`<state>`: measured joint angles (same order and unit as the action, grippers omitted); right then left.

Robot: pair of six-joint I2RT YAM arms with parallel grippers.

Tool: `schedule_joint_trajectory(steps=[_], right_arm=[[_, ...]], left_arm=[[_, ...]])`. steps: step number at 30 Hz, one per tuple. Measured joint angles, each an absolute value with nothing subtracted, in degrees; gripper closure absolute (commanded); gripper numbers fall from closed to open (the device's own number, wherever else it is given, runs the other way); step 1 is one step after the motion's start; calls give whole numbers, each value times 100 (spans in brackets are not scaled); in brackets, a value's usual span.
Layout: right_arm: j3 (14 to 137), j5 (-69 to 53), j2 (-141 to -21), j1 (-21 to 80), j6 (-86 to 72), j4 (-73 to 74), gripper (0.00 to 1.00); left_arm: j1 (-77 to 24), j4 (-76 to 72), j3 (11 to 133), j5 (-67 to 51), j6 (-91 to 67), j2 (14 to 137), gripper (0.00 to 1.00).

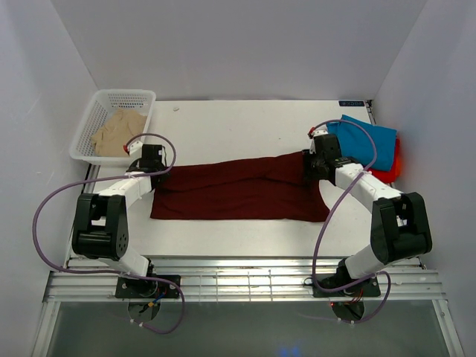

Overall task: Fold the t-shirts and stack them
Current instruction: Fold the tshirt

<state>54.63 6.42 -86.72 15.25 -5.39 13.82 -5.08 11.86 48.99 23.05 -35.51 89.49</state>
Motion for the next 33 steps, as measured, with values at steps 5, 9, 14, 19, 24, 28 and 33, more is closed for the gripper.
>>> schedule_joint_trajectory(steps=[5, 9, 14, 19, 24, 28, 33], right_arm=[[5498, 902, -8672, 1632, -585, 1573, 43], [5747, 755, -8720, 1664, -587, 1516, 46], [6407, 163, -9362, 1710, -646, 1160, 54], [6980, -132, -10254, 1918, -674, 1000, 54], [7546, -285, -10930, 2126, -670, 1017, 54], [7920, -325, -11203, 2217, -655, 1035, 54], [8184, -237, -11297, 2290, -578, 1059, 53]], left_arm=[[-513, 1463, 4740, 2679, -3870, 8722, 34], [-513, 1452, 4729, 2886, -4018, 8337, 44], [-513, 1372, 5148, 2880, -4001, 8770, 78], [-513, 1334, 5577, 2711, -3900, 9756, 82], [-513, 1376, 5623, 2624, -3900, 10073, 82], [-513, 1372, 5719, 2604, -3900, 10079, 82], [-513, 1354, 5806, 2543, -3903, 10086, 82]])
